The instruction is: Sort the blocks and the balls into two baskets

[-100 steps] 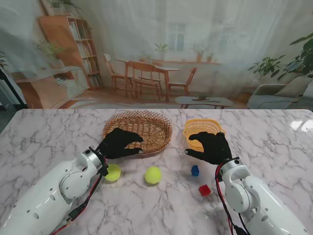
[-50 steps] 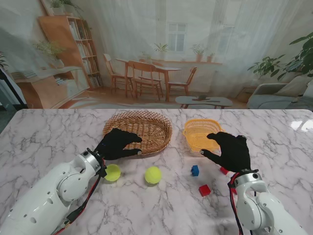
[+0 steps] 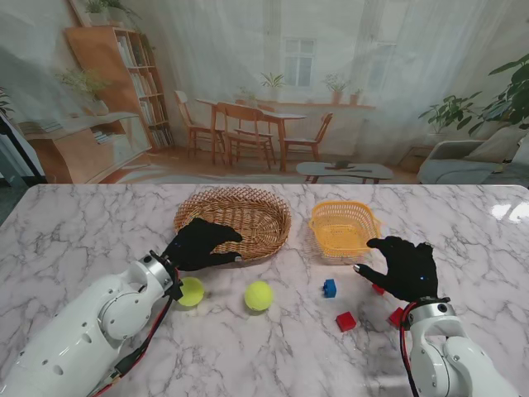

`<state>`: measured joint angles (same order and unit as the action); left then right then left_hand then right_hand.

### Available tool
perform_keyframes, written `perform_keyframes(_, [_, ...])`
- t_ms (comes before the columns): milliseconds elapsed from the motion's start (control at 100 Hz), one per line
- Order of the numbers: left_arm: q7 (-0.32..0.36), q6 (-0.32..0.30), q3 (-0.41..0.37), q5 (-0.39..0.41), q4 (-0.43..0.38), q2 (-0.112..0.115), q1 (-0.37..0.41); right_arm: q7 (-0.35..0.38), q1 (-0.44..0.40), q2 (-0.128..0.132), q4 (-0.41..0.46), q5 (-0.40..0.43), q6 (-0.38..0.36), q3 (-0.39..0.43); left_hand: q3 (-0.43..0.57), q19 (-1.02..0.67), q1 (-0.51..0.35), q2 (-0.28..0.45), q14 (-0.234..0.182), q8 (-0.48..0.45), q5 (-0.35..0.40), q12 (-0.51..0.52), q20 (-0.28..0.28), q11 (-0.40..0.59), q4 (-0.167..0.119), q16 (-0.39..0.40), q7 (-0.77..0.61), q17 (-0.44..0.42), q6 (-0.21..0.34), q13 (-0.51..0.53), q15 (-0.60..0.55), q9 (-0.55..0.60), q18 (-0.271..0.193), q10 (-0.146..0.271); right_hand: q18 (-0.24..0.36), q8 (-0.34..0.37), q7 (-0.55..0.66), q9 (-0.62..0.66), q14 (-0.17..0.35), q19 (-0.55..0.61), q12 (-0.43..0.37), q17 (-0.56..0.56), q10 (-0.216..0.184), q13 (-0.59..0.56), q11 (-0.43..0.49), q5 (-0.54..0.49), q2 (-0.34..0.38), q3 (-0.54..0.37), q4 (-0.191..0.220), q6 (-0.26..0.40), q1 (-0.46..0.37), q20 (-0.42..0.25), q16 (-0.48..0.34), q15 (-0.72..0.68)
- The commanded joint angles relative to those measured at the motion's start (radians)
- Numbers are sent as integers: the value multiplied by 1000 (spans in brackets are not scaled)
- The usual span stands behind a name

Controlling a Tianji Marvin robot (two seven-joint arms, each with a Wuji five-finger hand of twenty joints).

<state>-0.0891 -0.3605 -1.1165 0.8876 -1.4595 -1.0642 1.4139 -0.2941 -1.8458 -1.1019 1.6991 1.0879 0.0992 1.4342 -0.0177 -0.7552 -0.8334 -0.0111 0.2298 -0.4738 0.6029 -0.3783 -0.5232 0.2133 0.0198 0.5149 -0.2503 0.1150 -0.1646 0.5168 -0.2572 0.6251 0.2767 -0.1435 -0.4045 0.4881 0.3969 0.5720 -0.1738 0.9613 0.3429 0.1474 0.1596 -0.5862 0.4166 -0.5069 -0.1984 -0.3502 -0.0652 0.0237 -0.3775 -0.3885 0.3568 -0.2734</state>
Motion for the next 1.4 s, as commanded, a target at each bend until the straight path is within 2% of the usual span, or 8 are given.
perform_keyframes(0, [9,2,-1,0,3,-3,0,5,-13,10,1,9,27,-2,-7,17,-10,27,-1,-11,25,-11,-17,0,-19,7,-12,-6,22,15,-11,30,30,11,27,-10,0,7,-7,90,47,31,18,-26,59,-24,-33,-25,17,-4,-6,-78,65,-115])
perform_keyframes(140, [2,1,-3,-1,5,-4,0,67,-14,22,10,67,52,-1,-7,18,-11,27,-3,-11,25,-11,-17,0,-19,7,-12,-7,21,16,-11,30,30,12,55,-10,-1,10,-1,206,126,72,23,-24,133,-37,-54,-38,15,-19,-1,-169,156,-273])
perform_keyframes(360, [7,6,-4,-5,1,-5,3,218,-23,42,52,173,56,32,-6,18,-12,27,-3,-11,25,-12,-17,1,-19,7,-13,-6,21,14,-11,30,29,10,62,-10,-4,8,2,220,130,69,19,-9,127,-41,-52,-42,14,-22,5,-181,157,-285])
perform_keyframes(510, [12,9,4,-5,2,-4,0,260,-4,49,42,209,57,33,-7,17,-12,27,-3,-11,25,-12,-17,1,-19,8,-13,-6,22,15,-12,29,28,12,68,-9,-6,8,2,222,133,71,17,-10,128,-41,-67,-45,14,-34,6,-183,155,-286])
perform_keyframes(670, [18,13,5,-8,3,-4,-1,260,34,53,-13,239,109,3,-6,18,-12,27,-3,-11,24,-12,-17,1,-19,7,-14,-7,23,16,-11,30,30,10,72,6,-7,-3,9,236,159,85,11,-18,171,-50,-160,-107,8,-105,23,-192,163,-321])
perform_keyframes(880, [22,16,7,-11,3,-4,-2,250,82,56,-82,239,161,-49,-7,17,-12,28,-3,-11,24,-12,-18,1,-19,7,-13,-7,22,13,-11,28,30,12,82,109,67,-7,19,267,212,104,6,-28,256,-75,-286,-189,9,-128,12,-206,196,-394])
perform_keyframes(1100, [27,18,11,-11,3,-3,-4,271,128,62,-141,241,194,-106,-7,17,-12,27,-3,-11,24,-12,-18,1,-19,7,-14,-6,22,13,-10,29,28,11,86,161,88,-15,23,284,232,116,1,-34,271,-86,-313,-258,11,-122,26,-211,210,-423])
perform_keyframes(1390, [31,20,12,-7,-2,-2,-2,264,172,64,-209,217,239,-159,-7,19,-12,27,-4,-10,21,-11,-17,-1,-19,5,-13,-10,21,2,-5,23,26,10,87,177,95,-7,25,285,235,116,-3,-39,276,-96,-324,-338,-1,-115,57,-210,211,-429])
